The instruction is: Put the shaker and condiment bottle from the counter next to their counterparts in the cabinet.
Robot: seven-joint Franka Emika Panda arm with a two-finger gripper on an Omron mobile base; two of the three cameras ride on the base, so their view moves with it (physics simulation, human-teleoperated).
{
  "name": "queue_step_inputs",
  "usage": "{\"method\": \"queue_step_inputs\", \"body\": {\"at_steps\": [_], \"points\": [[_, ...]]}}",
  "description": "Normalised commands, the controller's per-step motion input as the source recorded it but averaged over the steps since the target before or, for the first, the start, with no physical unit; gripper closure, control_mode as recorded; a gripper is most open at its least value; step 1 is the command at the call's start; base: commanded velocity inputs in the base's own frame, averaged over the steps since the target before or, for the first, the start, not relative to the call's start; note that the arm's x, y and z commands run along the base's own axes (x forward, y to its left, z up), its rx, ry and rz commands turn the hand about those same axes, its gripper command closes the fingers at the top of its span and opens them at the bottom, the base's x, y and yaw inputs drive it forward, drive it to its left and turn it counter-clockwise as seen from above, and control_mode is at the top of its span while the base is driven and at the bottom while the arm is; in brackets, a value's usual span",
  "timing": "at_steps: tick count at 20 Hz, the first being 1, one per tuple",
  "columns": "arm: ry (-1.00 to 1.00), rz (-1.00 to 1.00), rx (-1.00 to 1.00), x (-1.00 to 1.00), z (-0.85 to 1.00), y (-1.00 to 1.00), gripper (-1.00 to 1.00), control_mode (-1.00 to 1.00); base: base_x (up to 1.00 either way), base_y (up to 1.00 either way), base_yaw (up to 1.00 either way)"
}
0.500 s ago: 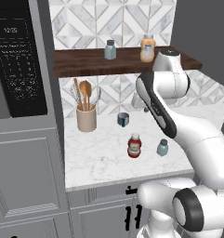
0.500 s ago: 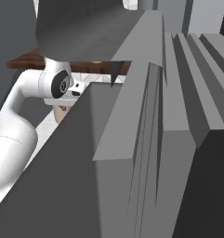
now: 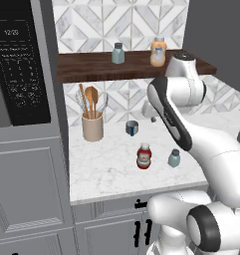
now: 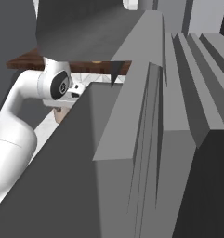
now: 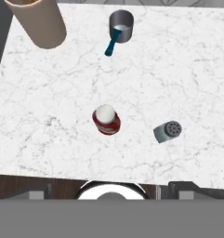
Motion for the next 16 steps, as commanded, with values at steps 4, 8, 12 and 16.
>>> {"method": "queue_step_inputs", "body": {"at_steps": [4, 8, 12, 16], "points": [[-0.03, 0.00, 0.01, -0.21, -0.09, 0.00, -1.00, -1.00, 0.00, 0.00, 0.00], [-0.07, 0.00, 0.00, -0.13, -0.14, 0.00, -1.00, -1.00, 0.00, 0.00, 0.00], [-0.06, -0.02, 0.00, -0.09, -0.15, 0.02, -1.00, -1.00, 0.00, 0.00, 0.00], [-0.02, -0.07, 0.00, -0.03, -0.17, 0.04, -1.00, -1.00, 0.00, 0.00, 0.00]]}}
